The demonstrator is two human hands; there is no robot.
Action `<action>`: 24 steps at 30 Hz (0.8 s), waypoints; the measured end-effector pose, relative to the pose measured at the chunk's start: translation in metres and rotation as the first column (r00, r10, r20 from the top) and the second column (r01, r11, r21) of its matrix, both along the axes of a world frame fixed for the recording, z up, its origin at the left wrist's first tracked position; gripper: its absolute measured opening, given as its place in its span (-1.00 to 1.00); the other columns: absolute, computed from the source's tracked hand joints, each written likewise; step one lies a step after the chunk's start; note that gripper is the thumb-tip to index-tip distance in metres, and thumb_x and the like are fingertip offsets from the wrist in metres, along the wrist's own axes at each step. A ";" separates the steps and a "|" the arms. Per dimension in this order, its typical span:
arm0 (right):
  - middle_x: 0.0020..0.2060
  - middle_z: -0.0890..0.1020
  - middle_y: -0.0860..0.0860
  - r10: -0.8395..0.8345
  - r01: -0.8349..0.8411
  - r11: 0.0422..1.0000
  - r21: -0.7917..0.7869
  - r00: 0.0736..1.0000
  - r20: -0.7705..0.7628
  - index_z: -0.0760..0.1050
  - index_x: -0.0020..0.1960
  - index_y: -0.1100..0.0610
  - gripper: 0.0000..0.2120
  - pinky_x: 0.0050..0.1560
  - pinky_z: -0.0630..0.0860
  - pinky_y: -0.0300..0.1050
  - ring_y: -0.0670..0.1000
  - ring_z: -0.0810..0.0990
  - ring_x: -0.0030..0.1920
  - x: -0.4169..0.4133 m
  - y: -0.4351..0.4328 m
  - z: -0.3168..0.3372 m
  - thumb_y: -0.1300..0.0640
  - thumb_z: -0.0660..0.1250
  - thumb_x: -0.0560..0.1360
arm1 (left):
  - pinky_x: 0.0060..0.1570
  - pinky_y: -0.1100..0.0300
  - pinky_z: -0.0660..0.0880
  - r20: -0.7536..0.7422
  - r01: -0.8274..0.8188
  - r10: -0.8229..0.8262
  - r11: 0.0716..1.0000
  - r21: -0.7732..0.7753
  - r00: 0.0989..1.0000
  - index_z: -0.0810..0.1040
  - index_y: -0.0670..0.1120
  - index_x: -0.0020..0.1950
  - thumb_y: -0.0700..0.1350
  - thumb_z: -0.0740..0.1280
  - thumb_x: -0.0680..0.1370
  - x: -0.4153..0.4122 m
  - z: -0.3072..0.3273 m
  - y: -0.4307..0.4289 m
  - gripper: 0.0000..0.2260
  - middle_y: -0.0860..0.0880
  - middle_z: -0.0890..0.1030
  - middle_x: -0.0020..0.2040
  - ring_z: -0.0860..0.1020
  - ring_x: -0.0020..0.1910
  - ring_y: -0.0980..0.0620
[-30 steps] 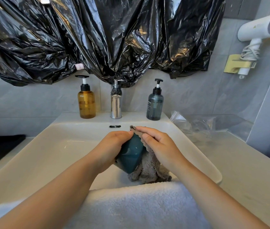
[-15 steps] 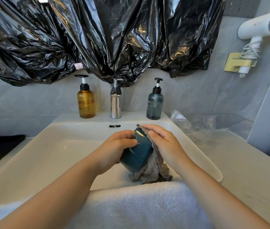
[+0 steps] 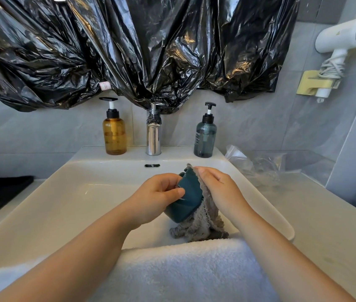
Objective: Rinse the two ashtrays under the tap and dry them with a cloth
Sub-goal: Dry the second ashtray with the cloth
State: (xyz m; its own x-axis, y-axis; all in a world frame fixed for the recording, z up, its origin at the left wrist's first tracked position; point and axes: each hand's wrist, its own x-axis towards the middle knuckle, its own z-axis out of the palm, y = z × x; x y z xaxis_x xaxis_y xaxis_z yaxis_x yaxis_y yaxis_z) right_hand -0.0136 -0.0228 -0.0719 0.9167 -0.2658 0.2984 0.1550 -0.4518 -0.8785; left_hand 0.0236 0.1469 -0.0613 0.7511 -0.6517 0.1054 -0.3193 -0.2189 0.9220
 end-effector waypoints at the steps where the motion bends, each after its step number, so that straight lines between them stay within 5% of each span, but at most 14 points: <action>1: 0.26 0.57 -0.05 -0.026 0.026 1.000 0.008 1.000 -0.007 0.48 0.35 0.05 -0.63 0.32 0.41 -0.12 -0.03 0.50 0.27 0.000 -0.001 0.000 -0.02 0.09 0.65 | -0.31 0.42 0.46 0.007 -0.012 0.012 1.000 0.002 1.000 0.56 -0.11 0.05 -0.21 0.17 0.64 0.000 0.001 0.001 -0.84 0.01 0.66 -0.10 0.57 -0.27 0.25; 5: 0.24 0.58 -0.12 0.001 0.005 0.999 -0.046 0.992 0.124 0.50 0.35 0.00 -0.68 0.31 0.44 -0.18 -0.13 0.51 0.27 -0.006 -0.001 0.000 0.04 0.16 0.64 | -0.05 0.05 0.47 0.001 -0.064 0.064 0.997 -0.036 0.998 0.58 -0.08 0.07 -0.19 0.18 0.64 0.002 0.003 0.002 -0.82 -0.17 0.66 0.03 0.56 -0.05 -0.11; 8: 0.33 0.51 -0.17 0.068 -0.013 0.966 -0.257 0.976 0.207 0.47 0.37 -0.06 -0.66 0.31 0.35 -0.38 -0.23 0.41 0.35 -0.009 0.003 0.000 0.09 0.21 0.62 | 0.08 -0.18 0.50 0.016 -0.062 0.063 0.998 -0.032 0.998 0.57 -0.09 0.09 -0.19 0.20 0.63 0.001 0.004 0.003 -0.84 -0.17 0.66 0.03 0.57 0.05 -0.28; 10: 0.34 0.48 -0.20 0.065 0.000 0.944 -0.330 0.981 0.185 0.44 0.39 -0.09 -0.65 0.26 0.35 -0.44 -0.23 0.40 0.34 -0.008 0.005 -0.001 0.05 0.19 0.62 | -0.09 0.07 0.55 0.037 -0.043 0.043 0.999 -0.009 0.998 0.55 -0.09 0.05 -0.20 0.20 0.63 -0.001 0.003 0.002 -0.86 -0.11 0.67 -0.02 0.61 -0.08 -0.07; 12: 0.32 0.49 -0.19 0.036 -0.005 0.973 -0.229 0.991 0.128 0.44 0.39 -0.09 -0.66 0.25 0.38 -0.40 -0.21 0.43 0.31 -0.005 0.003 -0.001 0.00 0.14 0.64 | -0.23 0.35 0.51 0.047 -0.029 0.028 1.000 0.005 0.998 0.54 -0.06 -0.01 -0.22 0.19 0.63 -0.002 0.003 0.002 -0.85 -0.04 0.66 -0.08 0.59 -0.18 0.13; 16: 0.25 0.58 -0.06 -0.022 0.023 0.995 0.092 1.000 -0.012 0.49 0.34 0.02 -0.65 0.37 0.40 0.00 -0.05 0.51 0.26 0.000 -0.004 0.002 -0.02 0.08 0.65 | -0.26 0.17 0.36 0.020 0.019 -0.018 0.999 -0.048 1.000 0.55 -0.15 0.04 -0.24 0.18 0.63 -0.001 0.003 0.003 -0.85 -0.11 0.64 -0.11 0.48 -0.20 -0.03; 20: 0.20 0.61 -0.07 0.006 -0.007 0.995 0.102 1.000 0.007 0.55 0.28 0.03 -0.68 0.33 0.43 -0.05 -0.07 0.54 0.21 -0.002 -0.001 0.003 0.05 0.10 0.65 | -0.32 0.32 0.41 -0.074 0.028 -0.032 0.999 -0.043 0.997 0.55 -0.09 0.10 -0.23 0.17 0.63 -0.002 0.005 0.001 -0.82 0.08 0.65 -0.19 0.54 -0.31 0.22; 24: 0.12 0.63 -0.14 0.059 -0.059 0.995 0.075 0.998 0.002 0.59 0.20 -0.03 -0.71 0.27 0.45 -0.14 -0.13 0.55 0.16 -0.004 0.003 0.003 0.06 0.12 0.64 | 0.03 0.14 0.53 -0.322 -0.064 -0.009 0.975 -0.213 0.947 0.59 -0.13 0.05 -0.06 0.17 0.64 -0.003 0.007 -0.006 -0.76 -0.09 0.68 -0.08 0.63 -0.09 -0.01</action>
